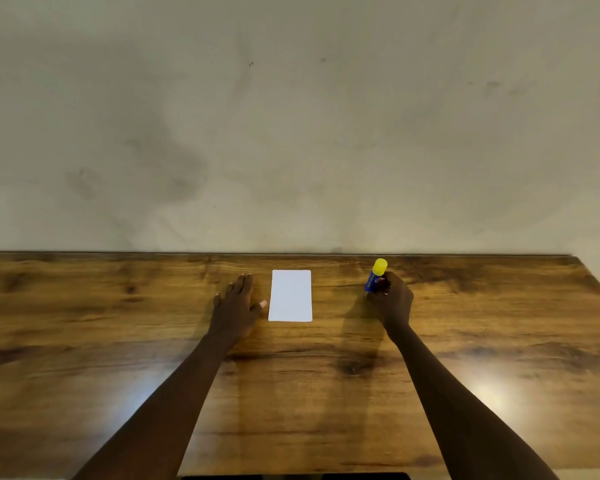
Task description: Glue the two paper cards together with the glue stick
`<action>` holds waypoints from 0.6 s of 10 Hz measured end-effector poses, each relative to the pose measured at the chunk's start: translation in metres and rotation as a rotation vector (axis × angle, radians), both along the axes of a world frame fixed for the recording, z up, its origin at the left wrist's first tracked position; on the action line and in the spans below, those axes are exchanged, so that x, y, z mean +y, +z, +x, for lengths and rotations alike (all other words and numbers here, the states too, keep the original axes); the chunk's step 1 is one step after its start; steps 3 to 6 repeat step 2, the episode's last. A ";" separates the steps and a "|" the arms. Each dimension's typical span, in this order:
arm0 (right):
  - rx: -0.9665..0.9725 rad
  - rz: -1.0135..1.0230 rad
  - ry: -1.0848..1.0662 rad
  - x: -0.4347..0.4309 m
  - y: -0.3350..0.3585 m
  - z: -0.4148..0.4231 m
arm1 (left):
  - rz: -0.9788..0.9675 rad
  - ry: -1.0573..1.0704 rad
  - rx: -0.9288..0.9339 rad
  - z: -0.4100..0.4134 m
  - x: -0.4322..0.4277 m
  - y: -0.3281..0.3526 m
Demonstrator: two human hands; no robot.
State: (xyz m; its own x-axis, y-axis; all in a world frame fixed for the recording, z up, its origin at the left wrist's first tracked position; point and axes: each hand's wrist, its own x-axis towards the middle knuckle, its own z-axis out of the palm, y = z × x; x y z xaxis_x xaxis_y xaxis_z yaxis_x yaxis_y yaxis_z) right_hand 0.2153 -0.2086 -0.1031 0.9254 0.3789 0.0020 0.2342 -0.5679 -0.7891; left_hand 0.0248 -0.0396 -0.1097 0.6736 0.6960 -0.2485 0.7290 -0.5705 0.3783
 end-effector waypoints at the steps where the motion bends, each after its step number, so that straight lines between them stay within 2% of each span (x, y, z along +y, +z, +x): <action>1: 0.038 -0.001 0.032 -0.004 0.005 0.001 | 0.018 0.000 -0.006 -0.002 0.004 0.007; 6: 0.070 0.004 -0.002 -0.010 0.011 0.002 | 0.062 -0.004 -0.016 -0.005 0.004 0.015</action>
